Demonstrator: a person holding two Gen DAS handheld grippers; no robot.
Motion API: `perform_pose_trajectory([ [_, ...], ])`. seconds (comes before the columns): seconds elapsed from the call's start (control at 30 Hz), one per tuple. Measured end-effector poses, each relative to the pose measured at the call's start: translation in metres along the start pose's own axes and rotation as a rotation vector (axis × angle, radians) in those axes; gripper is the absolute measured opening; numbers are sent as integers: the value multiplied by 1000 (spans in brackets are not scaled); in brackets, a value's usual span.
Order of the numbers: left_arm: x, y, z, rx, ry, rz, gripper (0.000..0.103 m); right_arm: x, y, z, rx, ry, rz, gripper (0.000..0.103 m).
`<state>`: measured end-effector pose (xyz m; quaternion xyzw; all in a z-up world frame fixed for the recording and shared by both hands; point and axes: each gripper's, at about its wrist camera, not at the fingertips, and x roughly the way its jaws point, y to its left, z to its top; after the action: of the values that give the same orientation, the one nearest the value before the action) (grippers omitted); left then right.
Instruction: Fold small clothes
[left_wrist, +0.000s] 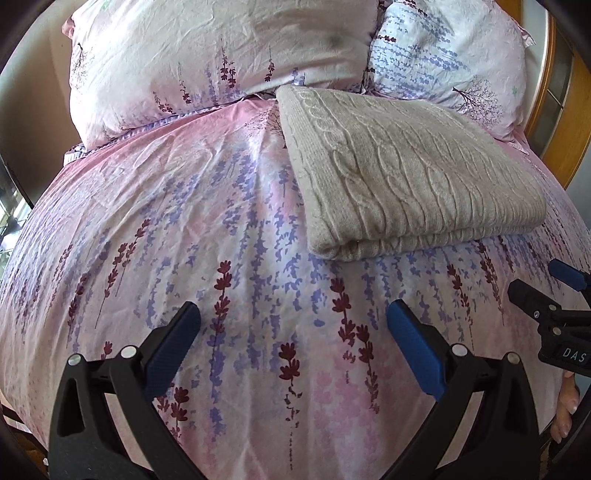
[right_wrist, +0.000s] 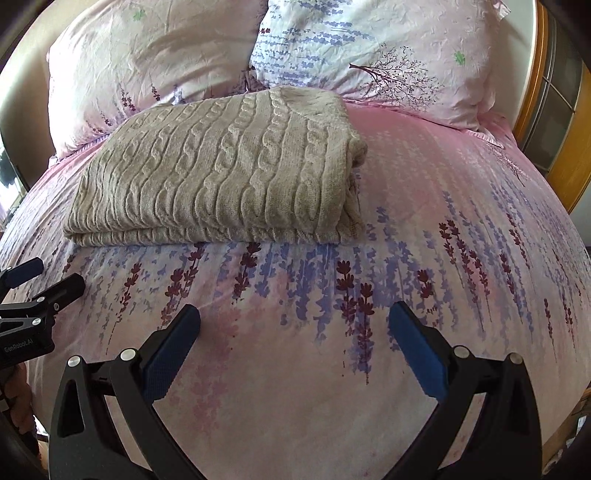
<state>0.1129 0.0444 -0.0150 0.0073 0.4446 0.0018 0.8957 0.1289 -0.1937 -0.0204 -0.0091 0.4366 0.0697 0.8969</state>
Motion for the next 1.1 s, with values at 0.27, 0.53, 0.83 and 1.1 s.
perform_pose_trajectory([
  [0.27,1,0,2,10,2,-13,101,0,-1,0,1,-1,2,102],
  [0.53,1,0,1,9,2,-12,101,0,-2,0,4,-1,1,102],
  [0.83,1,0,1,10,2,-13,101,0,-3,0,7,-3,1,102],
  [1.1,1,0,1,9,2,-13,101,0,-3,0,7,-3,1,102],
])
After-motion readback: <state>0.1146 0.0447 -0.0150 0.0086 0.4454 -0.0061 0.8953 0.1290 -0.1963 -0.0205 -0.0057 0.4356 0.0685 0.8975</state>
